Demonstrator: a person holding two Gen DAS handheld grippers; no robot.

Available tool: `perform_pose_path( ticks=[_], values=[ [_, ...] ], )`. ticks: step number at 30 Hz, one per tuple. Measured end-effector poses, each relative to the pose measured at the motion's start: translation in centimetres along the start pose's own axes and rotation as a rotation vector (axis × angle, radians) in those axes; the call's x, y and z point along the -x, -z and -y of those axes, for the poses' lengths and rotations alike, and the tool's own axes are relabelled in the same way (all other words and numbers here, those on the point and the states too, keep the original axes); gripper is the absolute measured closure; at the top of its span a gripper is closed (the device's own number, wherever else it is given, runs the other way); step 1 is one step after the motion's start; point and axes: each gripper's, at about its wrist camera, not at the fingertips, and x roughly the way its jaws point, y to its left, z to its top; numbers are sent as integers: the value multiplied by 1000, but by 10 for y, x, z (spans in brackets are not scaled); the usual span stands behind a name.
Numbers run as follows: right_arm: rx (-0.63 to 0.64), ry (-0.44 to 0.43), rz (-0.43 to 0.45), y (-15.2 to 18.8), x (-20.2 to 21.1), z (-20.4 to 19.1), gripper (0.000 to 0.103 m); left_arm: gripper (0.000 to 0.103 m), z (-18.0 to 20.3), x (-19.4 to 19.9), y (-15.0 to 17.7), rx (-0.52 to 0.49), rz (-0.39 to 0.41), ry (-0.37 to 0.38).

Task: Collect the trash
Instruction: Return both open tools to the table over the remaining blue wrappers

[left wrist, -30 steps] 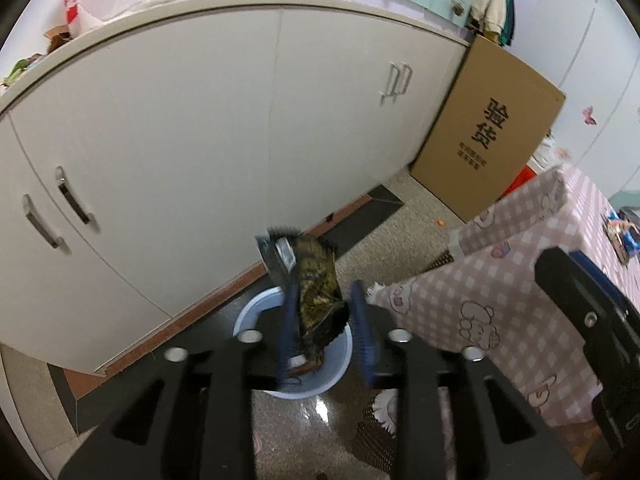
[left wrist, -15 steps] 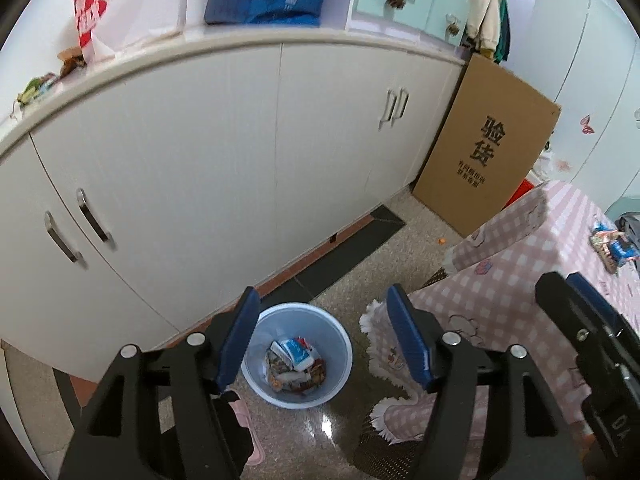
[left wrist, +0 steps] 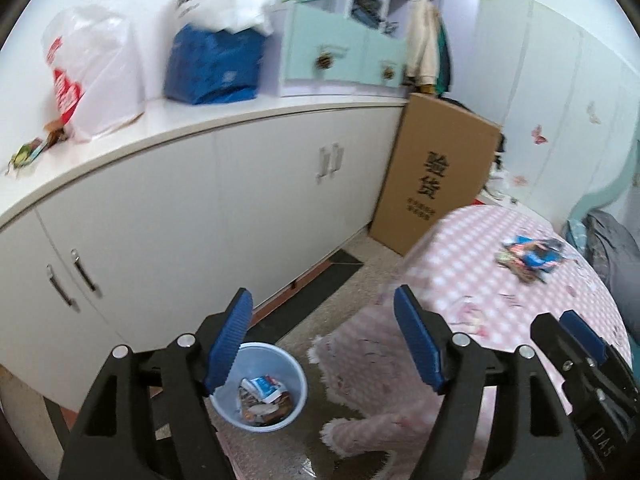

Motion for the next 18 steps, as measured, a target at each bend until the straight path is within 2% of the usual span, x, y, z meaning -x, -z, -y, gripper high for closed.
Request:
perform_pose_path(
  ticks=[6, 15, 18],
  values=[
    [-63, 40, 37, 1, 37, 43, 38, 27, 62, 23, 9, -108, 26, 59],
    [-131, 72, 67, 6, 67, 89, 37, 24, 111, 35, 11, -182, 31, 89],
    [-148, 81, 67, 7, 70, 103, 37, 24, 129, 30, 11, -205, 10, 101]
  ],
)
